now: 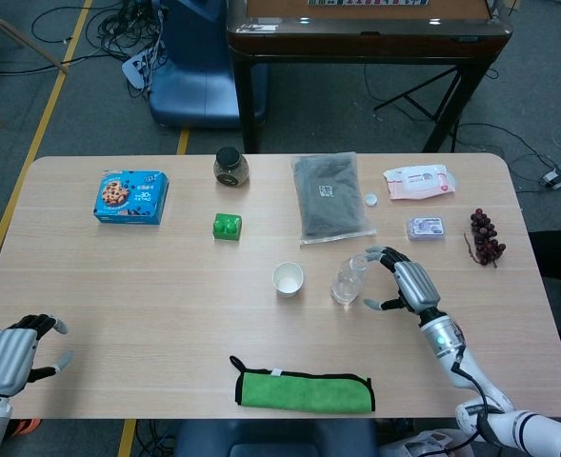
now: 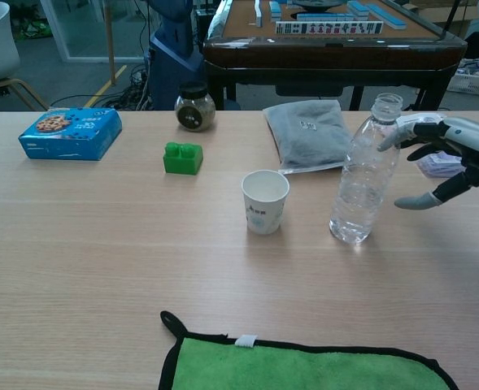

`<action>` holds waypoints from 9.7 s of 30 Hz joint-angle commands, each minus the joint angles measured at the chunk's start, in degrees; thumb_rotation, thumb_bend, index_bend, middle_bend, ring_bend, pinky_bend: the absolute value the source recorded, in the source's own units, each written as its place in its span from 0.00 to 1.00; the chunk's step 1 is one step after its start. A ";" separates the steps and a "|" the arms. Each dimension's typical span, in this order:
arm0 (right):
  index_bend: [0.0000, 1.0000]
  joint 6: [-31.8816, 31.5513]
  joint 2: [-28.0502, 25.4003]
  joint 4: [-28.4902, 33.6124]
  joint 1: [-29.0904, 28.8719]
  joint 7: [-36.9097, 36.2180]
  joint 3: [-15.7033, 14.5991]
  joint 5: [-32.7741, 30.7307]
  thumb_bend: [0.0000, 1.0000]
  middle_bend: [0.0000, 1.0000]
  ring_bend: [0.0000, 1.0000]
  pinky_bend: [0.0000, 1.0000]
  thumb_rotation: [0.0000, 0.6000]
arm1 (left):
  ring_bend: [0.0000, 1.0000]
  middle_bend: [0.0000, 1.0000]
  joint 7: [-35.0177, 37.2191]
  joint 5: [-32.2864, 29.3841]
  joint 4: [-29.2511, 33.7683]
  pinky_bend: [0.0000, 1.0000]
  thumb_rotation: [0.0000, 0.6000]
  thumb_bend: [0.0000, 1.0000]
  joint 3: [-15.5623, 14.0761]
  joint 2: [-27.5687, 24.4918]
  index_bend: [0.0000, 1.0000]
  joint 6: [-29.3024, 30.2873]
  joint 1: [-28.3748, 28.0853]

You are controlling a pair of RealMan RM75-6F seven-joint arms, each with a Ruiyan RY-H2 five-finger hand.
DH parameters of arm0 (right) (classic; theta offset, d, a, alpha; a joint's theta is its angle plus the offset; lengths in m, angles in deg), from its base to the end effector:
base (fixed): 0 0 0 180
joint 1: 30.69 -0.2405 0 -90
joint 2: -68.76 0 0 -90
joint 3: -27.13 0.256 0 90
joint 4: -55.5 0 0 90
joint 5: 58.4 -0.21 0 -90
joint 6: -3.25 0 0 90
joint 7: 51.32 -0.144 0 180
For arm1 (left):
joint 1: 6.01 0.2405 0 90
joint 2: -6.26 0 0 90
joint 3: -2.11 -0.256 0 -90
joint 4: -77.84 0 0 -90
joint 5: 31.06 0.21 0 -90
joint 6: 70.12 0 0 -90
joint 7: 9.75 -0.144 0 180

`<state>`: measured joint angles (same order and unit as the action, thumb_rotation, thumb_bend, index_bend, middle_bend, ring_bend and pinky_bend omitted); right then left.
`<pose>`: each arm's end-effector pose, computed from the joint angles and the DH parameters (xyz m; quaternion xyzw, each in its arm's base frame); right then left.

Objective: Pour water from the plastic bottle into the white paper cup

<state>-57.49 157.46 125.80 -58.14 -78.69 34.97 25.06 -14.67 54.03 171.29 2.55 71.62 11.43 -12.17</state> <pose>-0.2545 -0.3113 0.0091 0.5924 -0.5462 0.4791 0.3482 -0.3098 0.1780 0.1371 -0.6247 -0.3994 -0.3487 0.5733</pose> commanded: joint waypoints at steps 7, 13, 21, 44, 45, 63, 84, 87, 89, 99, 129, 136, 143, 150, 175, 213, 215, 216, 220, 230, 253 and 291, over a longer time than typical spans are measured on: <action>0.29 1.47 3.07 -2.58 -1.77 -2.82 -0.39 -0.04 0.00 0.18 0.13 0.21 1.00 | 0.35 0.42 0.28 0.14 0.43 0.53 1.00 0.20 -0.05 -0.28 0.47 0.26 0.16; 0.29 2.49 4.83 -4.40 -3.09 -4.12 -0.34 -0.07 0.00 0.18 0.13 0.21 1.00 | 0.35 0.42 0.48 0.18 0.44 0.53 1.00 0.20 -0.09 -0.34 0.47 0.22 0.19; 0.29 1.96 6.77 -6.07 -3.82 -9.50 -0.75 0.90 0.00 0.20 0.13 0.21 1.00 | 0.35 0.42 0.21 0.26 0.30 0.53 1.00 0.20 -0.08 -0.31 0.47 0.34 0.23; 0.30 3.26 10.15 -11.01 -5.59 -14.36 -1.48 0.72 0.00 0.32 0.23 0.27 1.00 | 0.35 0.42 0.26 0.20 0.47 0.53 1.00 0.20 -0.03 -0.38 0.47 0.36 0.30; 0.31 3.24 10.30 -11.15 -5.63 -14.40 -1.45 0.67 0.00 0.33 0.24 0.29 1.00 | 0.35 0.42 0.29 0.18 0.48 0.53 1.00 0.20 -0.03 -0.40 0.47 0.35 0.30; 0.57 1.43 9.96 -10.88 -6.37 -8.76 0.79 -0.93 0.18 0.56 0.49 0.54 1.00 | 0.35 0.42 0.36 -0.15 0.99 0.53 1.00 0.20 0.23 -0.81 0.47 0.34 0.27; 0.59 6.17 3.18 -0.55 -11.11 23.19 5.75 -9.42 0.19 0.58 0.51 0.55 1.00 | 0.35 0.42 1.31 0.09 1.37 0.53 1.00 0.20 0.77 -1.56 0.47 1.41 0.44; 0.59 7.76 2.46 0.52 -12.26 29.13 6.19 -11.86 0.19 0.58 0.51 0.55 1.00 | 0.35 0.42 1.37 -0.06 1.65 0.53 1.00 0.20 0.94 -1.90 0.47 1.56 0.48; 0.59 8.87 2.21 1.00 -13.08 33.02 6.47 -13.85 0.19 0.58 0.51 0.55 1.00 | 0.35 0.42 1.18 -0.14 1.67 0.53 1.00 0.20 1.02 -2.01 0.47 1.62 0.48; 0.59 12.18 2.73 1.06 -17.11 48.57 6.31 -22.12 0.19 0.58 0.51 0.55 1.00 | 0.35 0.42 -0.64 -0.69 1.42 0.53 1.00 0.20 1.40 -2.10 0.47 2.11 0.64; 0.59 8.41 4.68 2.09 -28.02 85.52 0.47 -40.57 0.20 0.58 0.51 0.55 1.00 | 0.35 0.42 0.88 -0.73 2.15 0.53 1.00 0.20 1.73 -3.05 0.48 2.64 0.94; 0.59 6.49 5.44 2.39 -29.87 90.01 -0.37 -41.82 0.20 0.58 0.51 0.55 1.00 | 0.35 0.42 0.78 -0.75 2.20 0.53 1.00 0.20 1.66 -3.17 0.48 2.61 1.01; 0.59 5.67 5.07 1.99 -30.84 92.44 -1.39 -42.02 0.20 0.58 0.51 0.55 1.00 | 0.36 0.43 0.06 -1.16 2.15 0.53 1.00 0.20 1.59 -3.13 0.50 2.22 1.00; 0.60 4.60 5.16 1.85 -31.88 95.63 -2.41 -42.20 0.22 0.59 0.52 0.55 1.00 | 0.37 0.45 -0.40 -1.14 2.28 0.53 1.00 0.20 1.61 -3.05 0.55 2.27 1.00; 0.60 1.48 6.04 2.04 -33.81 103.53 -4.57 -41.42 0.23 0.59 0.52 0.56 1.00 | 0.39 0.50 -0.92 -1.24 2.71 0.53 1.00 0.20 1.63 -3.22 0.63 2.30 1.08; 0.60 7.72 5.18 6.66 -29.87 79.88 0.68 -39.04 0.21 0.59 0.52 0.56 1.00 | 0.41 0.56 -1.18 -1.53 2.68 0.53 1.00 0.20 1.79 -2.93 0.62 2.49 1.22; 0.60 8.13 4.86 7.06 -29.02 76.30 1.08 -37.87 0.21 0.59 0.52 0.56 1.00 | 0.41 0.56 -1.26 -1.58 2.64 0.53 1.00 0.20 1.75 -2.91 0.62 2.39 1.21; 0.60 8.31 4.67 7.37 -28.52 74.33 1.37 -37.43 0.21 0.59 0.52 0.56 1.00 | 0.41 0.56 -1.29 -1.59 2.61 0.53 1.00 0.20 1.72 -2.90 0.62 2.36 1.22; 0.60 8.27 3.40 9.00 -25.21 62.70 2.90 -33.38 0.21 0.59 0.52 0.56 1.00 | 0.41 0.56 -1.36 -1.65 2.43 0.53 1.00 0.20 1.70 -2.78 0.61 2.17 1.15; 0.60 6.98 1.56 9.76 -17.49 39.59 2.81 -23.60 0.21 0.59 0.52 0.56 1.00 | 0.41 0.56 -2.95 -1.79 1.94 0.53 1.00 0.20 1.24 -1.83 0.60 0.81 0.65; 0.52 8.95 4.40 0.62 -10.98 9.09 0.67 -11.14 0.16 0.43 0.38 0.56 1.00 | 0.41 0.55 -3.70 -2.58 1.80 0.53 1.00 0.20 1.16 -1.42 0.59 0.36 0.61; 0.11 4.17 -14.94 14.13 -3.01 5.72 -5.68 -1.49 0.00 0.18 0.13 0.34 1.00 | 0.41 0.55 -3.58 -0.53 1.00 0.54 1.00 0.20 0.92 -0.61 0.60 1.67 0.60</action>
<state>-51.56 144.29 138.58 -62.63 -73.84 30.33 22.43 -18.22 53.40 172.29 3.50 70.98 13.01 -11.60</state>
